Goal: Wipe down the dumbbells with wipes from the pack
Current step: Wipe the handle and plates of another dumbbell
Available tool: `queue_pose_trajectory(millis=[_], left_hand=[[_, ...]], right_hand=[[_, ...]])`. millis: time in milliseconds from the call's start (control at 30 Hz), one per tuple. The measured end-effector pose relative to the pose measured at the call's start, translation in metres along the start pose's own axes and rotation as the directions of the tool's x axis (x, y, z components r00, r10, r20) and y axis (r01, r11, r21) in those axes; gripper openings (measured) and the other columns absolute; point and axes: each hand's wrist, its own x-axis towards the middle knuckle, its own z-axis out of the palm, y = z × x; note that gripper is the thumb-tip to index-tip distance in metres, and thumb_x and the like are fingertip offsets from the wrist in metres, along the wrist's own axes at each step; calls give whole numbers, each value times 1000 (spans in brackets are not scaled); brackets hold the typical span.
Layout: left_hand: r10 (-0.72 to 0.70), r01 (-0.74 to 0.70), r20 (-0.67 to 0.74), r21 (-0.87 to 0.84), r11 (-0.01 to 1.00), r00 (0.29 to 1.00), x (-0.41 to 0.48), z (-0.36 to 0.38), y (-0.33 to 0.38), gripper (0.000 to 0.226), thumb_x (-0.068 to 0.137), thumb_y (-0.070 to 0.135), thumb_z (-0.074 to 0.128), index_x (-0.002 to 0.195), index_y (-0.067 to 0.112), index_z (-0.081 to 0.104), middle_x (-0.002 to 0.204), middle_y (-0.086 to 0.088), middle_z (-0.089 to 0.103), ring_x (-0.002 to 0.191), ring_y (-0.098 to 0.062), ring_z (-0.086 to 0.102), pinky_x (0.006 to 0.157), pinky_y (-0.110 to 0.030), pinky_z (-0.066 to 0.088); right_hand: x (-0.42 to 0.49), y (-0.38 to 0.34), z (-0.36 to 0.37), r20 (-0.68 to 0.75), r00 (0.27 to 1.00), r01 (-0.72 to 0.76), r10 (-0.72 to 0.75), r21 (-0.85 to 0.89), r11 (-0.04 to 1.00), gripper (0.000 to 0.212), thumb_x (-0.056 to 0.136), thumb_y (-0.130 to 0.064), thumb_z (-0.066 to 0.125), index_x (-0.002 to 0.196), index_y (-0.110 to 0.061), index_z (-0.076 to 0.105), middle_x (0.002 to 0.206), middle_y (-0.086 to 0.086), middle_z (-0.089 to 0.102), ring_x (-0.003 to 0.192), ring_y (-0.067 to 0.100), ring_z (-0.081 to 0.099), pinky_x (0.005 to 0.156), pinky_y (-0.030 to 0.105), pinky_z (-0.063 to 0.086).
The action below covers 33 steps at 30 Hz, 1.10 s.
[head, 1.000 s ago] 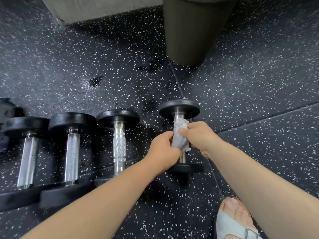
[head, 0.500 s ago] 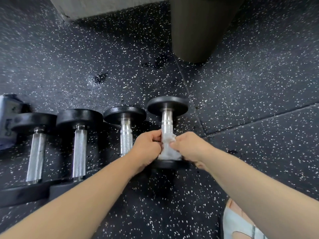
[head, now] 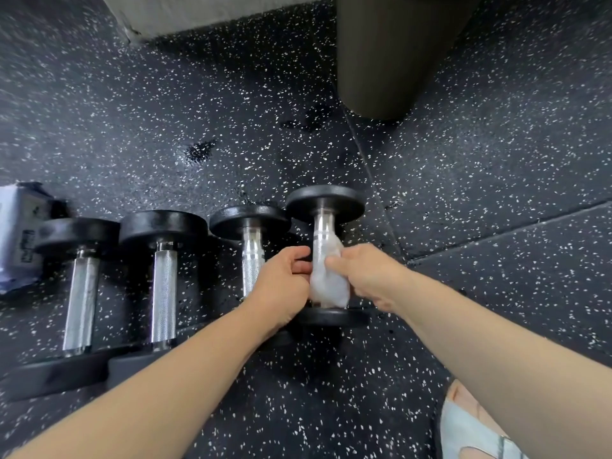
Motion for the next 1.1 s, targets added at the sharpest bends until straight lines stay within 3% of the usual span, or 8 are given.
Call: queue_pose_trajectory(millis=[100,300,467,600,700,800,933,1100], left_hand=[[13,-13,-21,20,1000,1000,-2,1,1,60,81,-21,46,132,8,52,106,-14,69,89,-27,66,80,-41,55],[59,-58,-16,54,997,998,-9,6,4,55,79,-10,63,128,15,57,92,-5,71,77,-16,67,68,-29,55],[135,-130,100,-57,990,986,-12,31,10,50,79,-18,58,115,16,66,91,-11,71,70,-11,64,57,-17,50],[129,-116,195,-78,990,972,-8,58,13,48,79,-22,52,108,13,67,90,-6,71,68,-2,65,60,-16,53],[85,-82,224,-21,996,971,-3,61,10,51,78,-20,47,107,16,69,99,-13,73,80,-14,66,67,-22,56],[62,-72,185,47,996,981,3,55,14,43,78,-18,46,100,8,72,88,-13,68,71,-17,58,56,-17,48],[87,-89,38,79,993,996,7,56,14,32,80,-12,52,92,7,75,84,-14,72,75,-19,58,75,-36,53],[44,-42,-32,74,996,999,11,48,7,44,80,-13,44,74,20,72,51,11,59,60,-20,46,58,-31,41]], right_hand=[[-8,7,5,62,998,10,-1,-158,987,19,89,-21,58,73,-11,61,68,7,55,52,16,45,54,35,43],[0,1,17,-50,998,49,-37,265,963,14,94,-8,54,94,-7,67,101,17,71,87,24,67,82,36,55],[-12,14,-2,-254,966,94,-45,183,979,18,91,-11,58,77,-13,68,88,15,71,78,24,65,76,37,55],[-14,20,-24,-400,915,-17,-55,-175,984,16,85,-19,56,86,-8,68,81,12,69,77,31,67,73,39,58],[-20,19,-31,-375,926,-82,-41,-304,949,15,87,-20,55,87,-9,66,83,10,68,79,30,66,69,36,55],[-22,17,-35,-280,959,-15,-35,-175,984,13,89,-14,56,84,-7,65,87,13,68,80,26,63,74,39,54],[-1,2,-38,-245,969,65,-29,139,988,23,86,-1,55,65,-11,57,78,12,63,72,23,58,60,30,46],[21,-12,-36,-208,978,84,-5,371,925,13,89,2,52,91,-2,64,94,16,65,90,27,62,84,40,51]])
